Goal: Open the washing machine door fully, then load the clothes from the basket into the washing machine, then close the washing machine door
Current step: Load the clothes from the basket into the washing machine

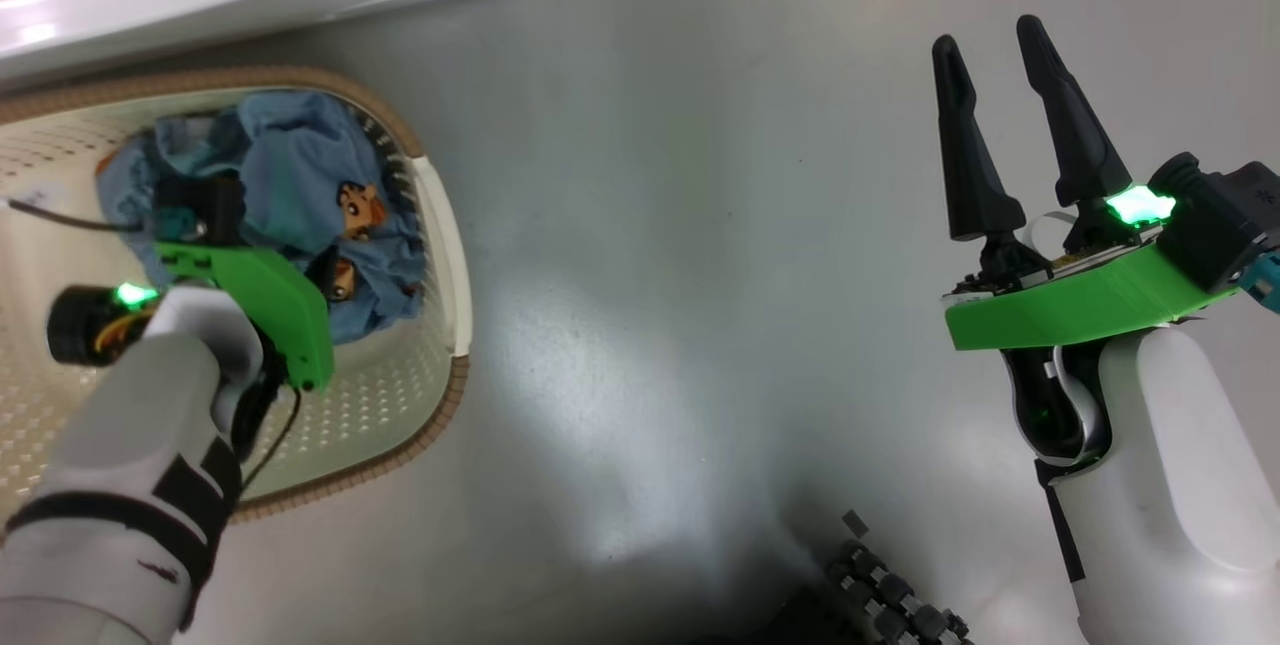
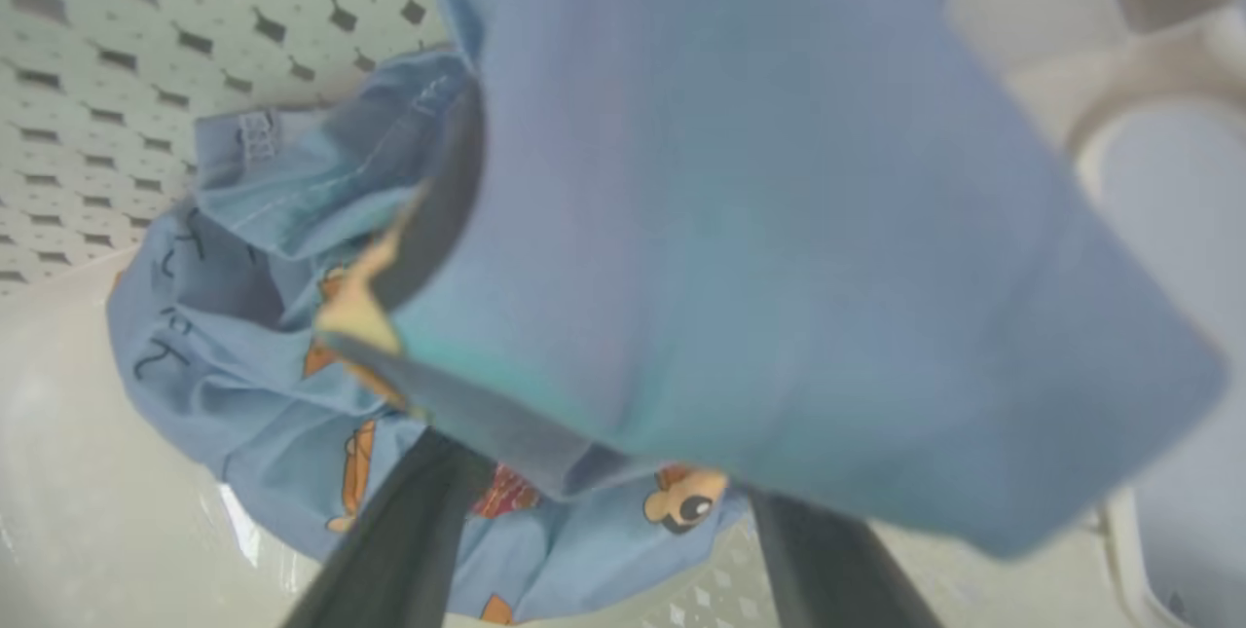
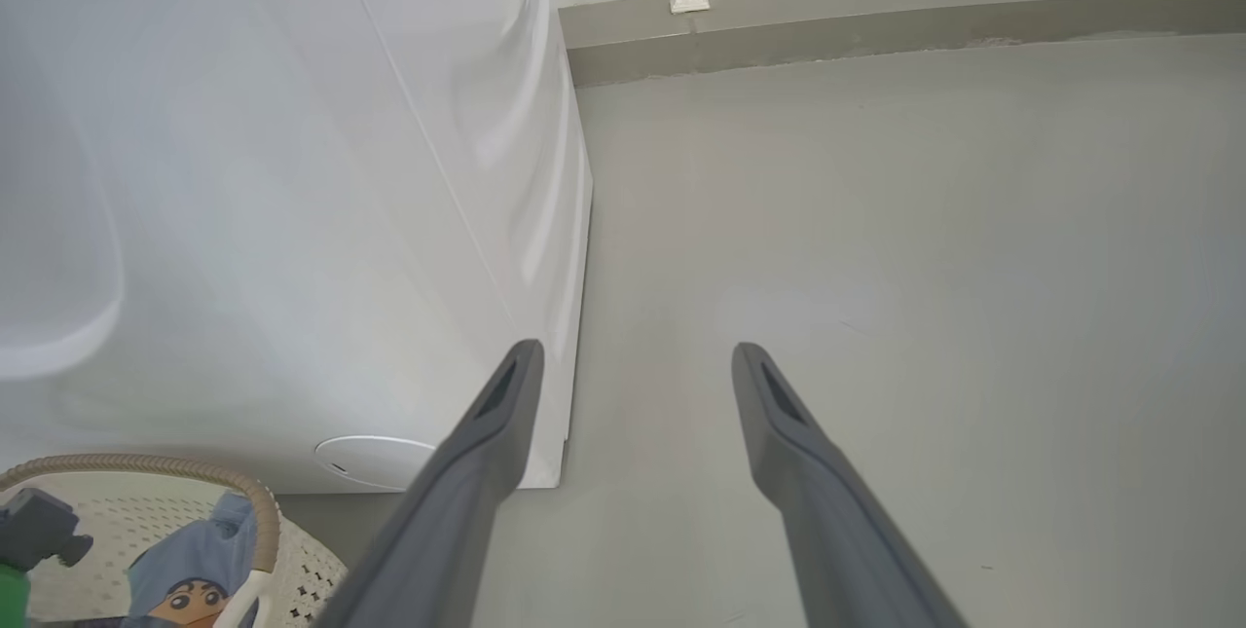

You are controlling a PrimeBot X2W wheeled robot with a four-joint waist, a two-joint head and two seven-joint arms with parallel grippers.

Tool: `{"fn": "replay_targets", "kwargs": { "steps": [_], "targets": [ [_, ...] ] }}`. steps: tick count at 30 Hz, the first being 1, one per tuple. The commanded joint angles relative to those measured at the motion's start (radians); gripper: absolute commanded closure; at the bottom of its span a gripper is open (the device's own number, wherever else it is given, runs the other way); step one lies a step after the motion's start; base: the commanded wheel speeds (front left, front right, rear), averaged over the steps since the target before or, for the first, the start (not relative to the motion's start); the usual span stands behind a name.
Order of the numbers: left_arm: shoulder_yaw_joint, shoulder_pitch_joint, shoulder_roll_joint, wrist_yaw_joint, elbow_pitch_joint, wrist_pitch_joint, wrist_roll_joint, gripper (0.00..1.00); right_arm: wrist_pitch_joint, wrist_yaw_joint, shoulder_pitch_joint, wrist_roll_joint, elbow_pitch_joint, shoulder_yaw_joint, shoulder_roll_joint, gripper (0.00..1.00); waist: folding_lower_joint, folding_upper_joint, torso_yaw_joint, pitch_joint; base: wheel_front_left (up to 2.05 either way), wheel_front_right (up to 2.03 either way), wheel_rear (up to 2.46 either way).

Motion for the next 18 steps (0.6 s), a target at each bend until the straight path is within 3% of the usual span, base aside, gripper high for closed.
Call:
{"fn": "replay_targets", "kwargs": {
  "steps": [1, 9, 10, 11, 18],
  "targets": [
    [0.002, -0.017, 0.031, -0.002, -0.008, -0.013, -0.019, 0.00, -0.005, 0.002, 0.022, -0.006, -0.023, 0.020, 0.003, 0.00, 0.0000, -0.0001, -0.014, 0.014, 0.00, 0.00, 0.00],
    [-0.018, -0.085, 0.022, -0.002, 0.098, 0.017, -0.086, 0.02, -0.005, 0.002, 0.019, -0.008, -0.022, 0.030, 0.008, 0.00, 0.0000, -0.0001, -0.031, 0.022, 0.00, 0.00, 0.00],
    [-0.016, -0.092, 0.020, -0.002, 0.111, 0.014, -0.091, 0.85, -0.005, 0.002, 0.019, -0.009, -0.022, 0.030, 0.009, 0.00, 0.0000, -0.0001, -0.032, 0.022, 0.00, 0.00, 0.00],
    [-0.018, -0.098, 0.014, -0.002, 0.126, 0.008, -0.097, 1.00, -0.005, 0.002, 0.019, -0.009, -0.020, 0.030, 0.010, 0.00, 0.0000, -0.0001, -0.033, 0.019, 0.00, 0.00, 0.00],
    [-0.030, -0.080, 0.008, -0.002, 0.139, -0.022, -0.128, 1.00, -0.005, 0.002, 0.019, -0.009, -0.012, 0.029, 0.013, 0.00, 0.0000, -0.0001, -0.022, -0.008, 0.00, 0.00, 0.00]
  ]
}}
